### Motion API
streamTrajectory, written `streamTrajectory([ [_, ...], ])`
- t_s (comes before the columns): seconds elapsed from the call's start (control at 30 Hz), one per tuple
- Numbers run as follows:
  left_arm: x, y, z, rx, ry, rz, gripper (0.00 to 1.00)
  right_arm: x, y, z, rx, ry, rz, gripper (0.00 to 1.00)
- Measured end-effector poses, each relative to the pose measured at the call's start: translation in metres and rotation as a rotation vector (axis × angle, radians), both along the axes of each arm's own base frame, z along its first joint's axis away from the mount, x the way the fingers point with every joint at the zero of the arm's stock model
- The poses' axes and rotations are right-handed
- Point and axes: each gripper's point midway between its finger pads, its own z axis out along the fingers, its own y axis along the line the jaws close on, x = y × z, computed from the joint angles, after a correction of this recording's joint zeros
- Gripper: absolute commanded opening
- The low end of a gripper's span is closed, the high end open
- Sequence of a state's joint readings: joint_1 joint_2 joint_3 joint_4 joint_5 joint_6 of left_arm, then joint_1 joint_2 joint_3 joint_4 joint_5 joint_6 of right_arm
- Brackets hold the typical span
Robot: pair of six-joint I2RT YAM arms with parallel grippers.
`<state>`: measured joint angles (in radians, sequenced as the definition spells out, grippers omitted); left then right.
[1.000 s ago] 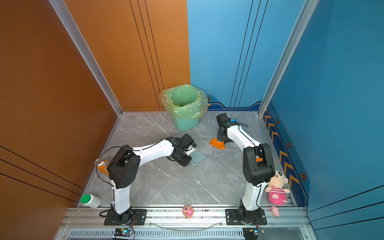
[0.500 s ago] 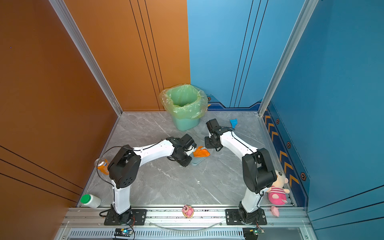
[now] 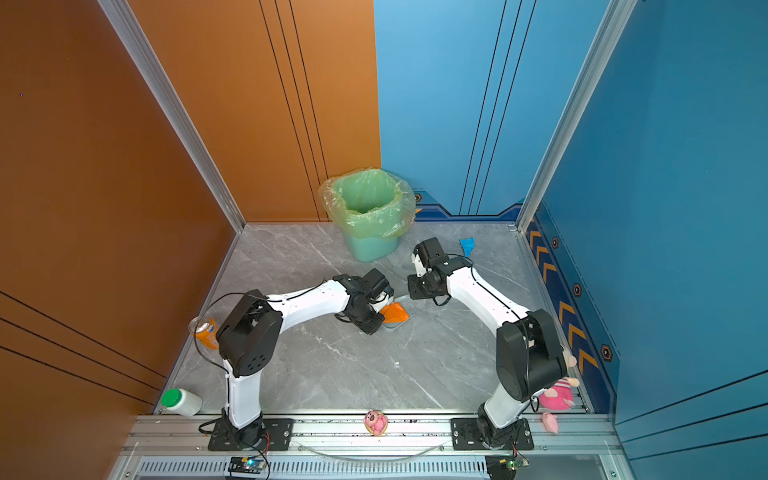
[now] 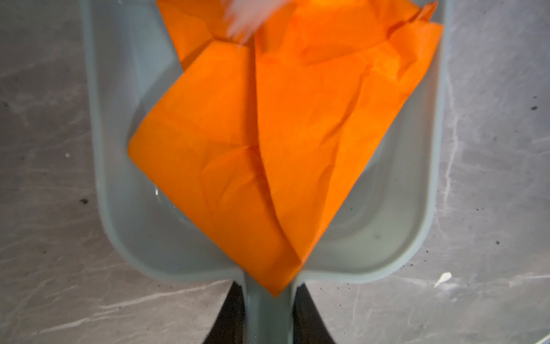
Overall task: Sweep away the paper scraps from the table
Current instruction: 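Sweep the flat orange scrap into the dustpan with the right gripper's brush, then move the brush behind the crumpled orange scrap with the right gripper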
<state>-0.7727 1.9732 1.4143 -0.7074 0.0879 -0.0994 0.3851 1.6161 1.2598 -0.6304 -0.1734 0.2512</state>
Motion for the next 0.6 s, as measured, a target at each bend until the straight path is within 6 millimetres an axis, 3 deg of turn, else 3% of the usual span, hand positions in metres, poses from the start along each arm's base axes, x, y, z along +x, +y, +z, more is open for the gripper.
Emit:
streamTrajectory([
  [0.23, 0.0, 0.0, 0.0, 0.001, -0.001, 0.0, 0.0, 0.012, -0.045, 0.019, -0.021, -0.076, -0.152, 0.0],
  [0.33, 0.0, 0.0, 0.0, 0.001, -0.001, 0.0, 0.0, 0.017, -0.074, 0.026, -0.049, -0.105, -0.274, 0.0],
  [0.47, 0.0, 0.0, 0.0, 0.001, -0.001, 0.0, 0.0, 0.021, -0.134, 0.044, -0.118, -0.169, -0.533, 0.0],
  [0.6, 0.0, 0.0, 0.0, 0.001, -0.001, 0.0, 0.0, 0.002, -0.195, 0.052, -0.166, -0.213, -0.797, 0.0],
])
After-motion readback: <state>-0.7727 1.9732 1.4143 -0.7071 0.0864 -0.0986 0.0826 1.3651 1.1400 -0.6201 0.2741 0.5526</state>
